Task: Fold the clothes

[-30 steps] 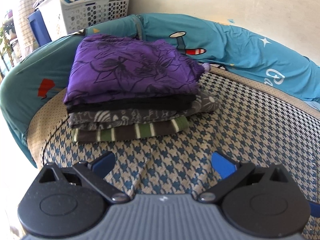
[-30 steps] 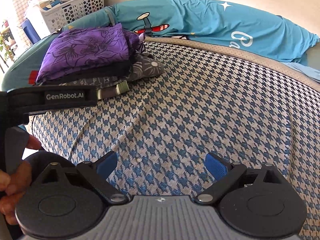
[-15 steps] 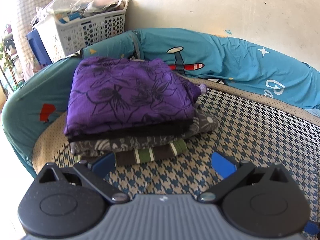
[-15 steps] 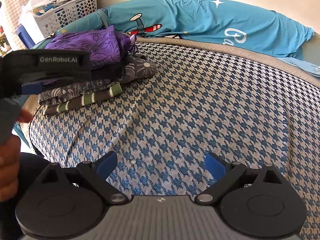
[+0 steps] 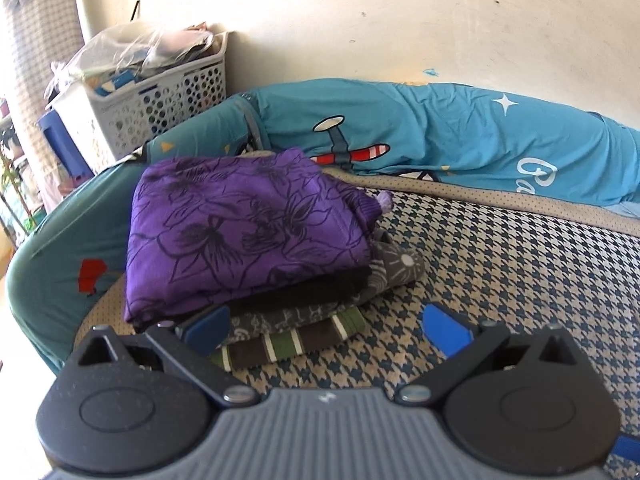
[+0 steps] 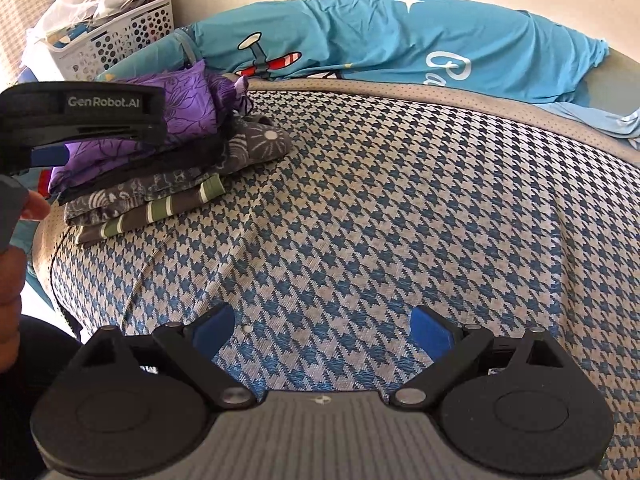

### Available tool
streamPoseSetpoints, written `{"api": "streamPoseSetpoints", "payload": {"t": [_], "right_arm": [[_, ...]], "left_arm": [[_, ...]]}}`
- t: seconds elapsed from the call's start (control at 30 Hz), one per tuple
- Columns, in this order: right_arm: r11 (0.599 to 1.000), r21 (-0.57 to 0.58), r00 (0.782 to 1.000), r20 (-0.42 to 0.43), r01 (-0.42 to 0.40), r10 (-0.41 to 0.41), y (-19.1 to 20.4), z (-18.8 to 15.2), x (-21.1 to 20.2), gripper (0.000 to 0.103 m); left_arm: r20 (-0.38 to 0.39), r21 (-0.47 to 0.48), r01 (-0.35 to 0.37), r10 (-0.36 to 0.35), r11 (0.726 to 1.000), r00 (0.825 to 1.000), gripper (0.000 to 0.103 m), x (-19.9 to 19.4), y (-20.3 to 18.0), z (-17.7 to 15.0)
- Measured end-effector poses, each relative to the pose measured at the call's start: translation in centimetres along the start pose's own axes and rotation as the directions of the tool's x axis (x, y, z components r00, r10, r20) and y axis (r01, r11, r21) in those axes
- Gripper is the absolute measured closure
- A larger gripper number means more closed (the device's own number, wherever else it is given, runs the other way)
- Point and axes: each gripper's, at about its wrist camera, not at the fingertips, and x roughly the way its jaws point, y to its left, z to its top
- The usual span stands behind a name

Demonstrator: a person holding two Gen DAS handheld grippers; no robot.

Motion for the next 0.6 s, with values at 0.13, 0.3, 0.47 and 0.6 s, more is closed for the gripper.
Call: {"api": "streamPoseSetpoints", "payload": {"t": [0.13, 0.3, 0.47, 0.6], "right_arm": [[1.000, 0.007, 1.000, -0.001, 0.001, -0.001, -0.3, -0.1, 0.0, 0.008], [1.000, 0.013, 1.000, -0.006, 0.009, -0.008, -0.7, -0.1, 0.0, 0.008], [1.000, 0.023, 1.000, -0.005, 0.019, -0.019, -1.2, -0.2, 0.0, 0.008], [0.999, 0.041, 1.000, -0.009, 0.029, -0.028, -1.7, -0.2, 0.0, 0.008]], "left_arm": [[0.000, 0.013, 0.003, -0.003, 1.000, 1.000, 0.000, 0.3, -0.4, 0.0], [-0.036, 0.012, 0.008, -0.007, 1.000, 0.999, 0.000, 1.4, -0.7, 0.0], [-0.014, 0.027, -0.012, 0.013, 1.000, 1.000, 0.000, 2.3, -0.7, 0.6], [0.017, 0.050, -0.036, 0.035, 0.998, 0.999, 0.000, 3.0, -0.9, 1.1]]}}
